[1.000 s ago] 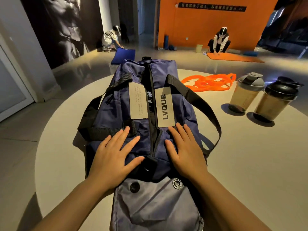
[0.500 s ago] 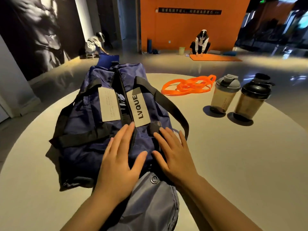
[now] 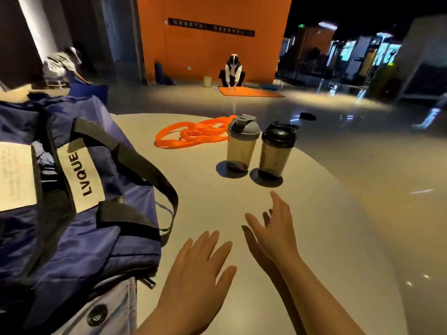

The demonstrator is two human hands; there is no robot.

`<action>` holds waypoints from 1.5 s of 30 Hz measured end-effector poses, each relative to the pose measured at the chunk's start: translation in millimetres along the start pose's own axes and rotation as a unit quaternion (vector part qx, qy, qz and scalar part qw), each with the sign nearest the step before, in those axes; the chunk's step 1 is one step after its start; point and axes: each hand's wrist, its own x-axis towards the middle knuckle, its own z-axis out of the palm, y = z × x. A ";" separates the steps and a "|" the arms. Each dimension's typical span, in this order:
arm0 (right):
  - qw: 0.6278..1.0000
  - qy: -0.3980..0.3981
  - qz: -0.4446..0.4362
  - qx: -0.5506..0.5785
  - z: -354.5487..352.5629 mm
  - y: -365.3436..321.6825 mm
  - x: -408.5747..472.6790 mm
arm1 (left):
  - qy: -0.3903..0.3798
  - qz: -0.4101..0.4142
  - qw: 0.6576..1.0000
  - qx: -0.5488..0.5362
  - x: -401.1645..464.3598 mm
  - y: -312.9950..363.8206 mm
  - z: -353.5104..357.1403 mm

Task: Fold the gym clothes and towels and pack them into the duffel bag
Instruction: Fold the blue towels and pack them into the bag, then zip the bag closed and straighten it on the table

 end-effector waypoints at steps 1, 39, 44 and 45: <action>1.000 0.012 0.017 0.013 -2.0 3.1 15.8 | 0.017 0.011 1.000 0.010 1.1 -2.5 0.5; 0.994 -0.051 0.004 0.092 -46.1 -3.5 -96.0 | 0.079 0.077 0.992 -0.057 -27.9 -3.9 1.4; 0.988 -0.091 -0.001 0.126 -56.0 -9.9 -157.2 | 0.101 0.082 0.988 -0.080 -86.3 -5.8 6.3; 0.987 -0.096 -0.004 0.132 -58.1 -11.1 -167.4 | 0.114 0.100 0.986 -0.076 -98.2 -7.6 5.7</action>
